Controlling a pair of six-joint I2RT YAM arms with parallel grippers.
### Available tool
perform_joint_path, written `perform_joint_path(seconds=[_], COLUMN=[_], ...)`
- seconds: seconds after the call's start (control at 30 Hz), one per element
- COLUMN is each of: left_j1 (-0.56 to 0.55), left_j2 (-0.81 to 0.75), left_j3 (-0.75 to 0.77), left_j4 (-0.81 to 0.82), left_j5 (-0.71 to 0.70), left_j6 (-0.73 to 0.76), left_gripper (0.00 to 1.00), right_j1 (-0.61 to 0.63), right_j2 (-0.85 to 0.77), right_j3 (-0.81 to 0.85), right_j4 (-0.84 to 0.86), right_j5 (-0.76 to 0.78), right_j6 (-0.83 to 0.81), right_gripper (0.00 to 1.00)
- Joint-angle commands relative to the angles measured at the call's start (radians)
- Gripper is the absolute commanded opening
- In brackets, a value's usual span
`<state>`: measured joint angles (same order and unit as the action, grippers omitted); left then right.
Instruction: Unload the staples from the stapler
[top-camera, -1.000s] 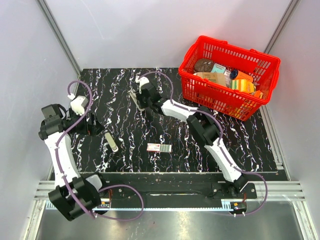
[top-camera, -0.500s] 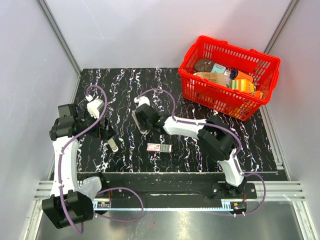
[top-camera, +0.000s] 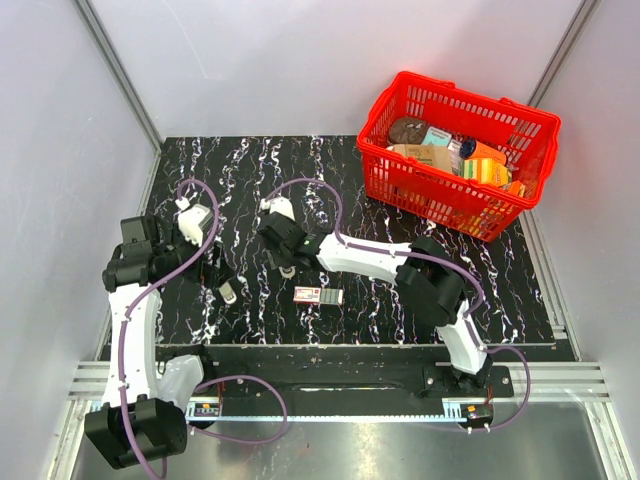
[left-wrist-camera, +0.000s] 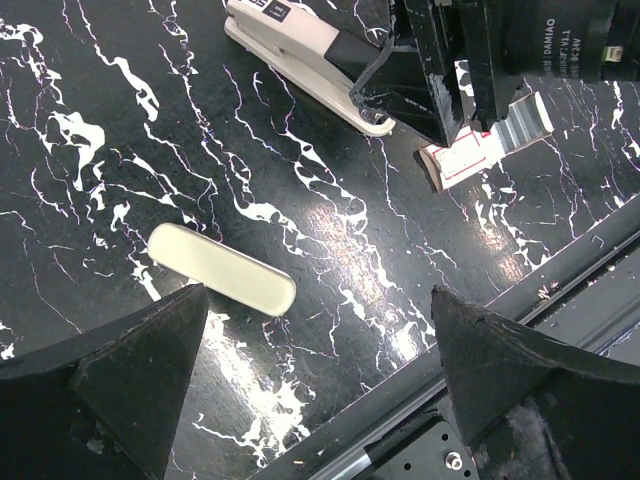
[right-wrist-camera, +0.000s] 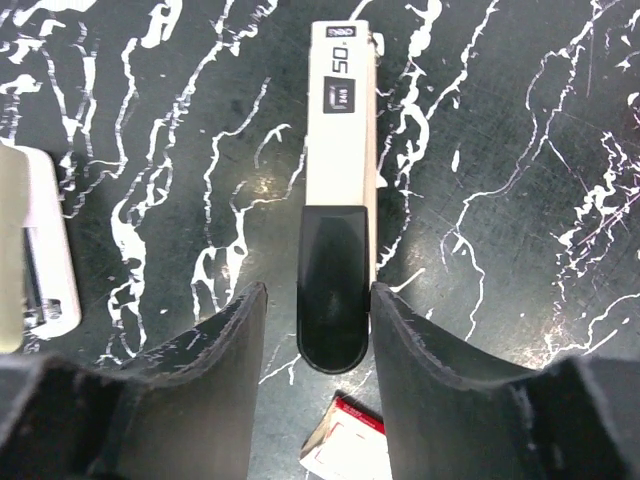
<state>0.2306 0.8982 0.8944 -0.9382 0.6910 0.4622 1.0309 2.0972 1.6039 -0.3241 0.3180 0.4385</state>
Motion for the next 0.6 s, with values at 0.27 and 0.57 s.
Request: perform_joint_path(seconds=[0.27,0.57], left_j1=[-0.002,-0.01], left_j2=[-0.004,0.03], left_j3=[0.008,0.023], left_j4=[0.039,0.0], left_j5=[-0.005,-0.025], left_j6=[-0.002,0.055], left_gripper=[0.99,0.99], right_j1=[0.024,0.023], right_j2=[0.092,0.109], right_j3=[0.221,0.232], right_j4=[-0.168,-0.197], right_j5=[0.065,0.093], right_j6=[-0.012,-0.026], right_gripper=[0.56,0.57])
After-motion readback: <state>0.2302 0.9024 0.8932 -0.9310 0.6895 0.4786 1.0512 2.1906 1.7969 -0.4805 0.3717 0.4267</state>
